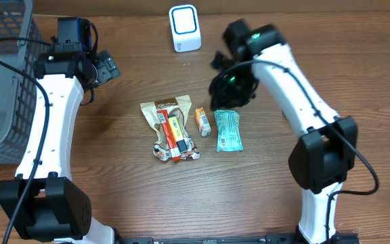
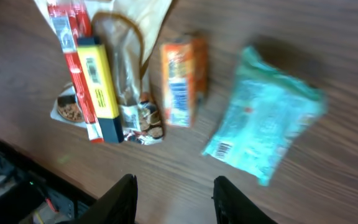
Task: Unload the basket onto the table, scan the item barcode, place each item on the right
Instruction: 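Release the jar and move the right gripper left over the orange box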
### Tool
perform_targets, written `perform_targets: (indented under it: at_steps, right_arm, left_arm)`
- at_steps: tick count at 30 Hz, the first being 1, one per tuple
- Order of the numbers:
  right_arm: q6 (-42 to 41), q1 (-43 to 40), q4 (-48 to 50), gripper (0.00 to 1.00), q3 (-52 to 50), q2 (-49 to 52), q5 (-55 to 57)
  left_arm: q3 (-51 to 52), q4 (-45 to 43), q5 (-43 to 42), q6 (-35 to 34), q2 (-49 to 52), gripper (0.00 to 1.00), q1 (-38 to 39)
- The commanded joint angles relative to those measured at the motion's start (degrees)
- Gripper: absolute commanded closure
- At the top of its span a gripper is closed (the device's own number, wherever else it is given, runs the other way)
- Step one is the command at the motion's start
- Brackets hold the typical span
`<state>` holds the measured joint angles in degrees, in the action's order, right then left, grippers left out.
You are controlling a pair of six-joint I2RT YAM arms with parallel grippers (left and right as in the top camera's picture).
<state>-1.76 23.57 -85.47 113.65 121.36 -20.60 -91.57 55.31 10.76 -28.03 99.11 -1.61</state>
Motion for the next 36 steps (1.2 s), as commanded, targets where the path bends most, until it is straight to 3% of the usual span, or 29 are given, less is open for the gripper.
perform_targets:
  at_steps: [1,13,36]
  right_arm:
    - [-3.7,2.9,3.7,0.59,-4.8,-0.6,0.7]
    - [-5.8,4.9,16.2,0.58,-13.9,-0.6,5.1]
    - [-5.7,5.0,19.0,0.55,-15.0,-0.4,5.1]
  left_arm:
    - [-0.3,0.0,0.1,1.2,-0.5,0.00,-0.2]
    - [-0.3,0.0,0.1,1.2,-0.5,0.00,-0.2]
    - [-0.3,0.0,0.1,1.2,-0.5,0.00,-0.2]
